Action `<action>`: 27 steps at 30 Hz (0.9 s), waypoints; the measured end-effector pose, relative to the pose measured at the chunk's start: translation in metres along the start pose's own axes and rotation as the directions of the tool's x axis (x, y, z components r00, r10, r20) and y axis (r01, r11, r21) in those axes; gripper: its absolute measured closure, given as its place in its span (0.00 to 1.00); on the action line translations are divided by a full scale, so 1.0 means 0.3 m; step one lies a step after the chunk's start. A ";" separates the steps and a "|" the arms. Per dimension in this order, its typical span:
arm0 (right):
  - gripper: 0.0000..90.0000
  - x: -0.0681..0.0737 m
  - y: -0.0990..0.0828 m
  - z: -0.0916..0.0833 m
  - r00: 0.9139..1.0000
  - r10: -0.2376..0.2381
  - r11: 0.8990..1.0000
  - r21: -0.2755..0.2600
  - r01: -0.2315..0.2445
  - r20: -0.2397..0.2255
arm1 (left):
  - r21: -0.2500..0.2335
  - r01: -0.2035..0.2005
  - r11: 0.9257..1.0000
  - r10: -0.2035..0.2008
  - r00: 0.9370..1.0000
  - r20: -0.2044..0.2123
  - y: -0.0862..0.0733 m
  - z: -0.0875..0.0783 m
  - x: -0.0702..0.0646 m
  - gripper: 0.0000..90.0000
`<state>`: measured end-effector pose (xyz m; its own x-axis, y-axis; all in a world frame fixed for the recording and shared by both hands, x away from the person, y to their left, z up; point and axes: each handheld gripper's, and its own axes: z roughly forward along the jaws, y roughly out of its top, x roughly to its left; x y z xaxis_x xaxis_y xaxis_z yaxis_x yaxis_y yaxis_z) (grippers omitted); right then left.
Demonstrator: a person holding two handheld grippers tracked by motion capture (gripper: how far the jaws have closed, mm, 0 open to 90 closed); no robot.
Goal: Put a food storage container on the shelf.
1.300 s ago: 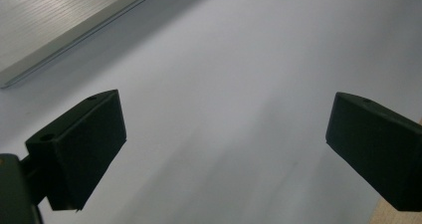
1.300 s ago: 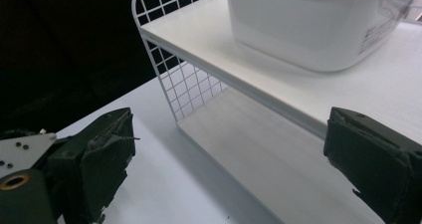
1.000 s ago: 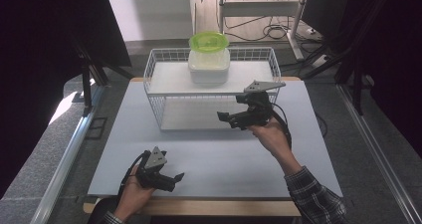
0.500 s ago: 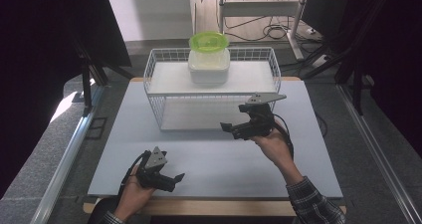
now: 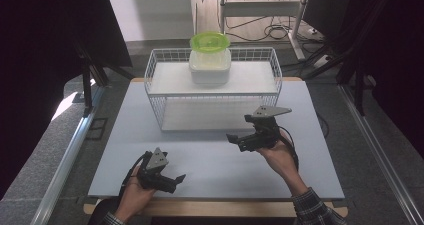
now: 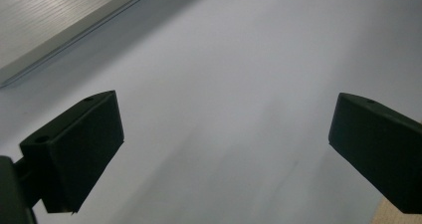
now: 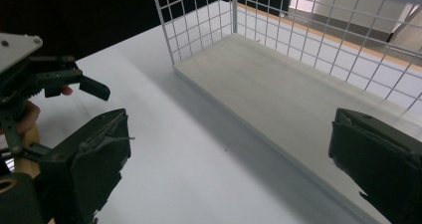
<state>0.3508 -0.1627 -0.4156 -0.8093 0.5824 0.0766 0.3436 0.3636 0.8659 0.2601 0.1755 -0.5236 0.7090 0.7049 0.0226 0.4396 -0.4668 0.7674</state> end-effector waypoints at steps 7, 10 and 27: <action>0.02 0.004 -0.047 -0.011 1.000 0.010 1.000 0.014 -0.010 0.002 | -0.003 -0.004 1.000 0.004 1.000 -0.004 0.000 -0.002 -0.001 0.01; 0.02 0.001 -0.073 -0.022 1.000 0.018 1.000 0.014 -0.018 0.009 | -0.005 -0.004 1.000 0.004 1.000 -0.003 0.000 -0.003 -0.001 0.01; 0.00 -0.025 -0.237 -0.055 0.996 0.044 0.997 0.066 -0.049 0.080 | -0.009 0.014 1.000 -0.013 1.000 0.022 -0.006 0.005 0.006 0.01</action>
<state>0.3247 -0.2050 -0.4695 -0.7526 0.6542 0.0747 0.4136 0.3814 0.8267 0.2614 0.1767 -0.5260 0.7150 0.6992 -0.0019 0.4444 -0.4523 0.7732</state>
